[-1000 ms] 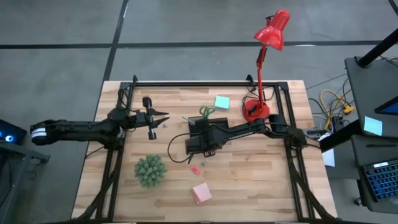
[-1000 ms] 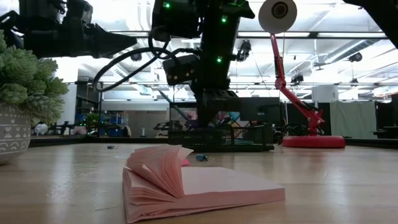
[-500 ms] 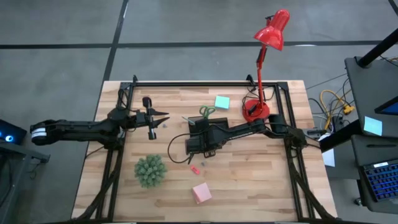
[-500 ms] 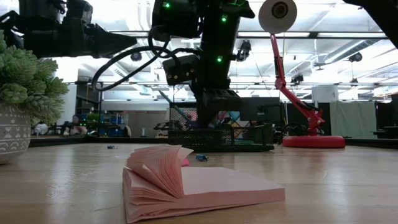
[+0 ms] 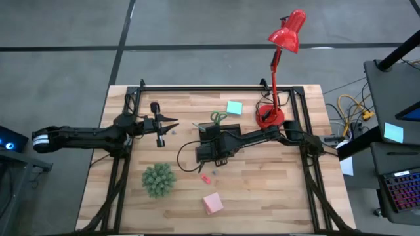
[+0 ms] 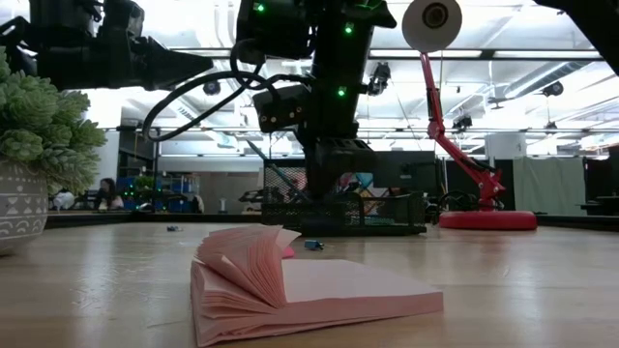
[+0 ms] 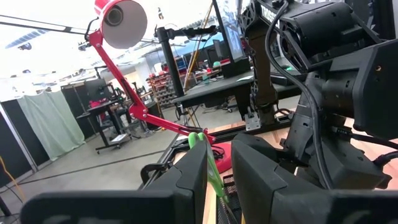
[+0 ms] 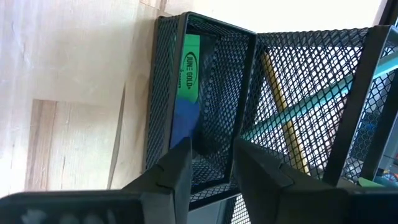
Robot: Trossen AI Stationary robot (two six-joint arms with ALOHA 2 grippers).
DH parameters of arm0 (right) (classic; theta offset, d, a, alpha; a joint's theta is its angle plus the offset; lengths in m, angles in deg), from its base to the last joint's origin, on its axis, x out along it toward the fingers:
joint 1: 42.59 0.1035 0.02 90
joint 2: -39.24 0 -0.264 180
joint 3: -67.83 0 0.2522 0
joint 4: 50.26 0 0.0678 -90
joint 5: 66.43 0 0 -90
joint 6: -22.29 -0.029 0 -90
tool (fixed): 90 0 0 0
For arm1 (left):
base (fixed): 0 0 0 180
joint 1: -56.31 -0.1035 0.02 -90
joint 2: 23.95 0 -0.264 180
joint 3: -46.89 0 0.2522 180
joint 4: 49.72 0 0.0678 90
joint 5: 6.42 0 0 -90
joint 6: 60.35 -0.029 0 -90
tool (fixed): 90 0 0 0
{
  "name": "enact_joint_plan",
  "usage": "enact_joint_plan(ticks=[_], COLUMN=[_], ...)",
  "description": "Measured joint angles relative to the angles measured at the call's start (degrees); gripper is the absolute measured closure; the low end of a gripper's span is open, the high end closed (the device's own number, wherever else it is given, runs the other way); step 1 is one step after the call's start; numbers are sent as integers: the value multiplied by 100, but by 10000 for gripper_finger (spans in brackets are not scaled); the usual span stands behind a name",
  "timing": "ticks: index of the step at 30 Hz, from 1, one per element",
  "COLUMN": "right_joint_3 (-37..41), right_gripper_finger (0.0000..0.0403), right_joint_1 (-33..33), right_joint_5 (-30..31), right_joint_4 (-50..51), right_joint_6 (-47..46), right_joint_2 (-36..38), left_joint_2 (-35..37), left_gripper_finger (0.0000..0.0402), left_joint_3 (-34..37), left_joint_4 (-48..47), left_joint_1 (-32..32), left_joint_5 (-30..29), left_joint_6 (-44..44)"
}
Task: Pick and place office supplies into organizer
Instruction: Put the blue eraser into the black desk organizer, then put the top blue binder clip into the black desk organizer
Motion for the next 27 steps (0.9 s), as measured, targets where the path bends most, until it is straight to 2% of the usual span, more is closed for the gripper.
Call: enact_joint_plan(ticks=[14, 19, 23, 27], right_joint_3=[-96, -540, -1016, -1527], right_gripper_finger=[300, 299, 306, 315], right_joint_1=[2, 13, 18, 67], right_joint_5=[22, 42, 33, -241], right_joint_4=[2, -3, 7, 136], right_joint_6=[0, -267, -851, -1137], right_joint_2=[0, 0, 0, 0], left_joint_2=[0, 1, 0, 0], left_gripper_finger=[343, 343, 343, 343], left_joint_3=[2, 2, 2, 2], left_joint_4=[0, 0, 0, -11], left_joint_1=[0, 1, 0, 1], left_joint_5=[-1, 0, 0, 0], left_joint_6=[1, 2, 2, 2])
